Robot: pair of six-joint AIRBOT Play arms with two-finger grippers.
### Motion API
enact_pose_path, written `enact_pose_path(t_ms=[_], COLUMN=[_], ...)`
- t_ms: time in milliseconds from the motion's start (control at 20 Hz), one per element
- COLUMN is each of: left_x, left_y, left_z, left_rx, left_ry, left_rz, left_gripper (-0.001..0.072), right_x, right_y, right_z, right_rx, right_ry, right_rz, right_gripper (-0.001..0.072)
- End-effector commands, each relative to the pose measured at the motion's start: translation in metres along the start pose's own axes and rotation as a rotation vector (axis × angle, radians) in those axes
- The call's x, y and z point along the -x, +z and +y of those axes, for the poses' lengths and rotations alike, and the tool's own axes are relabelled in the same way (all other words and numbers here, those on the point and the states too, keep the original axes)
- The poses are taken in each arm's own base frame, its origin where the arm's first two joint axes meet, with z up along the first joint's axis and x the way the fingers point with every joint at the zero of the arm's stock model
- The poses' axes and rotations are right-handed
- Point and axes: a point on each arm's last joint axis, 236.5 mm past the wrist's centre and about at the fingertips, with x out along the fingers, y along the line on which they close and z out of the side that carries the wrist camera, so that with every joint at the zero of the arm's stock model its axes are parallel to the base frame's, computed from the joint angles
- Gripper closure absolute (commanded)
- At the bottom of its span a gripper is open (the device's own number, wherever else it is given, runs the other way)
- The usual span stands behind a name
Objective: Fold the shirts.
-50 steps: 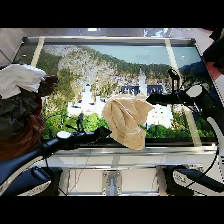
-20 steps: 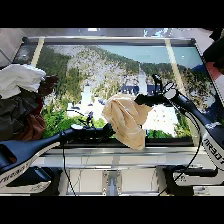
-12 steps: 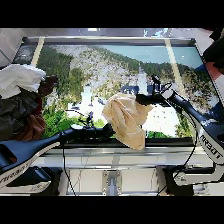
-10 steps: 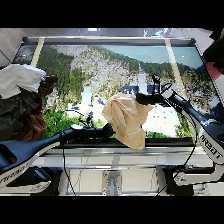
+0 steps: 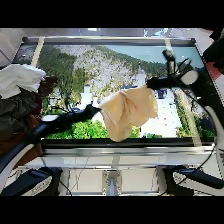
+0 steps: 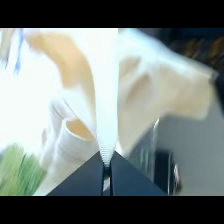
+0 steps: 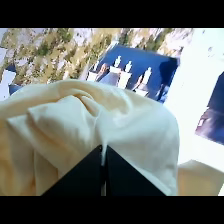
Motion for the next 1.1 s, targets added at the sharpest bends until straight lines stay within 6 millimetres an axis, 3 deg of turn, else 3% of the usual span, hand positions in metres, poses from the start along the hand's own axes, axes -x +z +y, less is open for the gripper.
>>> enact_pose_path(t_ms=[0, 100, 200, 300, 350, 450, 500, 600, 650, 750, 850, 900, 1050], left_x=[0.114, 0.192, 0.266, 0.312, 0.321, 0.318, 0.308, 0.281, 0.268, 0.248, 0.244, 0.243, 0.223], left_y=[0.081, 0.098, 0.103, 0.091, 0.083, 0.074, 0.074, 0.074, 0.075, 0.071, 0.076, 0.079, 0.071], left_z=[-0.085, -0.141, -0.193, -0.241, -0.265, -0.292, -0.293, -0.268, -0.244, -0.197, -0.163, -0.136, -0.047], left_rx=[-0.236, -0.391, -0.534, -0.646, -0.720, -0.898, -0.940, -0.885, -0.838, -0.757, -0.716, -0.675, -0.473], left_ry=[-0.137, -0.192, -0.203, -0.217, -0.219, -0.106, -0.042, 0.055, 0.105, 0.212, 0.289, 0.344, 0.416], left_rz=[-0.381, -0.630, -0.894, -1.048, -1.065, -1.029, -0.963, -0.780, -0.682, -0.508, -0.465, -0.442, -0.339], left_gripper=[0.0699, 0.0700, 0.0700, 0.0700, 0.0700, 0.0700, 0.0701, 0.0701, 0.0700, 0.0700, 0.0701, 0.0701, 0.0700], right_x=[0.130, 0.203, 0.262, 0.309, 0.331, 0.364, 0.374, 0.385, 0.378, 0.332, 0.245, 0.198, 0.046], right_y=[0.031, 0.048, 0.056, 0.059, 0.061, 0.069, 0.078, 0.105, 0.123, 0.158, 0.184, 0.191, 0.188], right_z=[0.015, 0.049, 0.078, 0.103, 0.113, 0.123, 0.123, 0.110, 0.100, 0.081, 0.065, 0.060, 0.048], right_rx=[0.143, 0.199, 0.240, 0.277, 0.296, 0.326, 0.340, 0.340, 0.329, 0.286, 0.194, 0.133, -0.034], right_ry=[-0.108, -0.100, -0.094, -0.082, -0.081, -0.100, -0.121, -0.186, -0.203, -0.172, -0.046, 0.037, 0.224], right_rz=[-0.110, -0.261, -0.398, -0.514, -0.569, -0.650, -0.687, -0.765, -0.787, -0.771, -0.681, -0.626, -0.454], right_gripper=[0.0701, 0.0701, 0.0702, 0.0702, 0.0702, 0.0703, 0.0704, 0.0705, 0.0706, 0.0706, 0.0706, 0.0705, 0.0703])
